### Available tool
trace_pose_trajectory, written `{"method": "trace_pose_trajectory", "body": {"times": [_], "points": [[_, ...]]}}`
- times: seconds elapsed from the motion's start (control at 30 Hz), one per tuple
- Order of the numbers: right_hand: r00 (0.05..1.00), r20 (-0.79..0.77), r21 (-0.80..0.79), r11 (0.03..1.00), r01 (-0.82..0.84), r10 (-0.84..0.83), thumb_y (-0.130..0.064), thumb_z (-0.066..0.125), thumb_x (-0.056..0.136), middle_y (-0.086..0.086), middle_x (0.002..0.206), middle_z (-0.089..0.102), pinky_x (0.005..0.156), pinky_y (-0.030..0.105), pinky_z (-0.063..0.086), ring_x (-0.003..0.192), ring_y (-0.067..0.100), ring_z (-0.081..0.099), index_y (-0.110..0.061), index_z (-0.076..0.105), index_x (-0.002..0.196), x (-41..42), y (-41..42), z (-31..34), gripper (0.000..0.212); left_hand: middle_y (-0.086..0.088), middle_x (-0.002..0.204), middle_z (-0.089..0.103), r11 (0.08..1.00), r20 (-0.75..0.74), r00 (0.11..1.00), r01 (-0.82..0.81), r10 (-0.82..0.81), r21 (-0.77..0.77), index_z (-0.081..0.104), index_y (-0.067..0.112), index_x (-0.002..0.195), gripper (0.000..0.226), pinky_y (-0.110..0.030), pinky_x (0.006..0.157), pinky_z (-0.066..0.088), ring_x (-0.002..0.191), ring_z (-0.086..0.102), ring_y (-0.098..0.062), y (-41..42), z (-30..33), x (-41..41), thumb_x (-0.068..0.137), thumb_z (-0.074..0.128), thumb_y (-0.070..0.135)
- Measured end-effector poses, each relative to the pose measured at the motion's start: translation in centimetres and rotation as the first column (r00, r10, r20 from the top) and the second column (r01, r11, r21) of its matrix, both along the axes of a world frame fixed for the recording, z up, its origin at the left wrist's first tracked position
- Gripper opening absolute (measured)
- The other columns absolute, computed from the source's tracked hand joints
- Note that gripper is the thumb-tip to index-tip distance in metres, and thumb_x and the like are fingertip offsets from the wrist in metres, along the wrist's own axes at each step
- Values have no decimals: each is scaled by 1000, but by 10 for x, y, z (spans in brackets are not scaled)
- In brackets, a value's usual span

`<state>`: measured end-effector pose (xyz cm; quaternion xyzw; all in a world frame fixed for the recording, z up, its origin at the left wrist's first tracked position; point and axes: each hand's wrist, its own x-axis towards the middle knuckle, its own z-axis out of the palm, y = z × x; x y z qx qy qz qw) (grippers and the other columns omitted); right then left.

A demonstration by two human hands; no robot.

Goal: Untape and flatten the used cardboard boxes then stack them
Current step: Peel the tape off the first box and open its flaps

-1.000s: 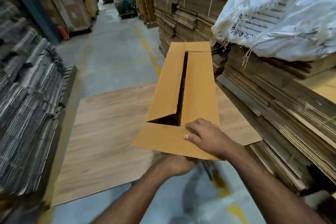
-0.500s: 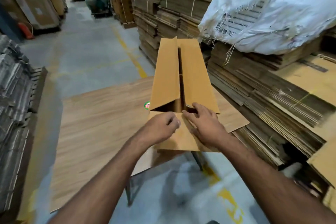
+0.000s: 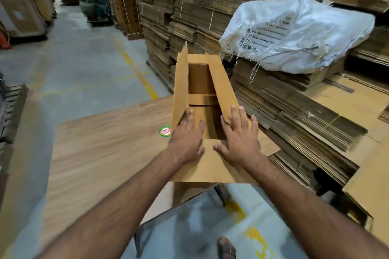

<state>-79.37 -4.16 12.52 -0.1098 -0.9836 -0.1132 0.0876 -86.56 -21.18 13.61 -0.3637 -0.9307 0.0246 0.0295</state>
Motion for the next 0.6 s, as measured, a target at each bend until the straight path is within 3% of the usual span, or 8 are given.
{"method": "trace_pose_trajectory", "body": {"times": [0.07, 0.13, 0.2, 0.3, 0.37, 0.43, 0.53, 0.6], "points": [[990, -109, 16, 995, 96, -93, -79, 52, 77, 19, 161, -20, 116, 63, 3, 149, 38, -14, -16, 13, 158, 3, 14, 8, 109, -25, 159, -15, 992, -145, 987, -78, 63, -96, 6, 16, 156, 100, -55, 119, 3, 147, -12, -41, -9, 8, -10, 84, 56, 65], [974, -115, 17, 980, 197, -194, -82, 50, 75, 22, 156, -31, 115, 65, 1, 147, 40, -22, -15, 2, 158, 4, 30, 14, 117, -26, 158, -17, 966, -180, 974, -173, 139, -190, 4, 17, 156, 111, -61, 114, -8, 146, -18, -42, -17, 18, -24, 76, 51, 79], [954, -101, -15, 959, 283, -283, -84, 47, 76, 24, 153, -37, 114, 64, -3, 144, 41, -28, -18, -5, 158, 2, 43, 19, 117, -27, 157, -19, 936, -91, 965, -259, 245, -236, 1, 18, 156, 122, -63, 112, -10, 145, -19, -45, -23, 26, -39, 68, 48, 89], [895, -113, -234, 887, 398, -432, -84, 37, 80, 25, 157, -27, 114, 65, 1, 146, 41, -22, -25, -7, 157, 4, 59, 15, 106, -27, 157, -20, 893, 96, 911, -366, 401, -263, -4, 21, 155, 131, -65, 113, -4, 145, -16, -46, -34, 17, -55, 60, 49, 93], [843, 40, -420, 757, 501, -536, -88, 25, 79, 29, 159, -13, 115, 68, 7, 148, 42, -12, -29, -14, 156, 2, 74, 2, 104, -24, 159, -17, 882, 251, 851, -412, 462, -227, -9, 24, 155, 134, -62, 116, 5, 147, -10, -43, -45, -2, -61, 57, 52, 93], [800, 277, -587, 566, 579, -532, -96, 21, 68, 30, 159, 7, 114, 64, 19, 147, 45, 7, -29, -15, 155, 4, 81, -7, 116, -20, 161, -5, 900, 464, 777, -417, 425, -126, -18, 26, 153, 143, -57, 117, 19, 148, 4, -40, -54, -24, -67, 52, 57, 93], [831, 491, -817, 193, 543, -262, -93, 33, 68, 17, 150, 38, 95, 48, 43, 130, 40, 45, -29, 1, 157, 8, 82, -25, 115, -10, 155, 32, 905, 608, 731, -422, 309, 48, -14, 34, 151, 151, -49, 108, 40, 136, 41, -31, -57, -46, -72, 36, 63, 95], [828, 533, -830, 82, 552, -177, -94, 32, 66, 13, 132, 53, 79, 44, 45, 114, 35, 55, -37, 22, 149, 11, 78, -33, 102, -9, 142, 49, 901, 598, 751, -420, 280, 105, -7, 30, 152, 139, -44, 98, 48, 121, 55, -30, -54, -50, -70, 49, 70, 84]]}}
